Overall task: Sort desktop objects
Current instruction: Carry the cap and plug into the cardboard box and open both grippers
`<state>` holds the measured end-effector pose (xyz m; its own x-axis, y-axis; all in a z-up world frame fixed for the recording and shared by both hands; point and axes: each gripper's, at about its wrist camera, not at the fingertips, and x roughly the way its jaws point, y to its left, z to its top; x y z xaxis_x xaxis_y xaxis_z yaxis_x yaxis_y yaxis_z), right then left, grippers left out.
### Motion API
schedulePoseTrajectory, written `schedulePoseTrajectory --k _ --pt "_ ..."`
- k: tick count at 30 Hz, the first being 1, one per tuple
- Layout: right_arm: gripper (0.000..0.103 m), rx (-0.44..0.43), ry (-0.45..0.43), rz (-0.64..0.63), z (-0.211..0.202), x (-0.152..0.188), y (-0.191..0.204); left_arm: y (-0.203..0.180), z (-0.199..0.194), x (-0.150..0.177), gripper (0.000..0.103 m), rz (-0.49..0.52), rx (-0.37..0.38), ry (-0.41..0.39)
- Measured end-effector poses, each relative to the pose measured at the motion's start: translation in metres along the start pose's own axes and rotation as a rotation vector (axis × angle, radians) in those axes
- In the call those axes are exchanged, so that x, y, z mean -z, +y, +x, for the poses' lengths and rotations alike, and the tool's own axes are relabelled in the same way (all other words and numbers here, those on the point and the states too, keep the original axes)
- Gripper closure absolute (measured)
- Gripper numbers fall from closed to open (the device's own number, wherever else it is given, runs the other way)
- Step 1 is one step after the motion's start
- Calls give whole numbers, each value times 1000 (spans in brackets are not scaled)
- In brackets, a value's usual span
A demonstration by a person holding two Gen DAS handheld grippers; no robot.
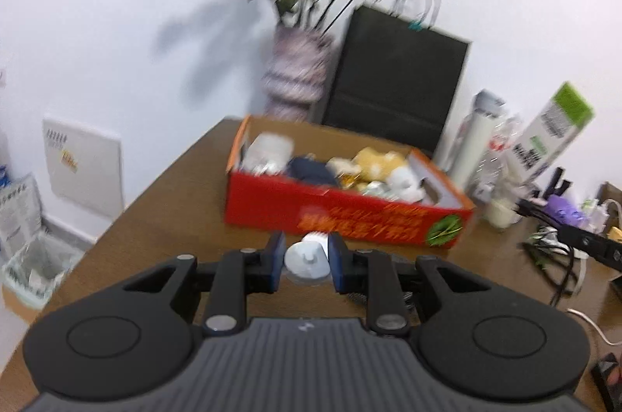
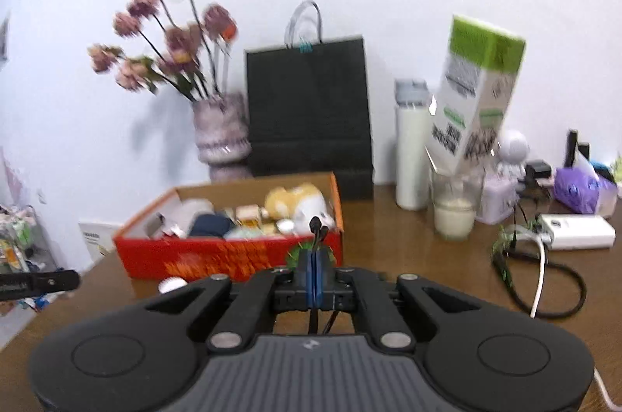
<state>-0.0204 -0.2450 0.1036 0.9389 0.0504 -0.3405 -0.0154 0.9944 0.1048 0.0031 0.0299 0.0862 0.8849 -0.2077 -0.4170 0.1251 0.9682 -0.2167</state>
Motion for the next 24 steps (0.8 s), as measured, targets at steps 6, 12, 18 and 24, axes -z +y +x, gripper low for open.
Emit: schedulePoseTrajectory --k 6,12,18,24 --pt "102 -39 -101 -30 -15 -42 2 -13 0 -21 78 63 26 -36" --pt "102 -80 -180 -65 2 -98 13 -9 18 -78 78 36 108 -75" --pt "102 -138 -173 -84 61 -160 30 -13 72 -126 78 34 137 -29" --pt "102 -167 -27 -134 167 -174 43 -28 159 -127 78 91 98 82"
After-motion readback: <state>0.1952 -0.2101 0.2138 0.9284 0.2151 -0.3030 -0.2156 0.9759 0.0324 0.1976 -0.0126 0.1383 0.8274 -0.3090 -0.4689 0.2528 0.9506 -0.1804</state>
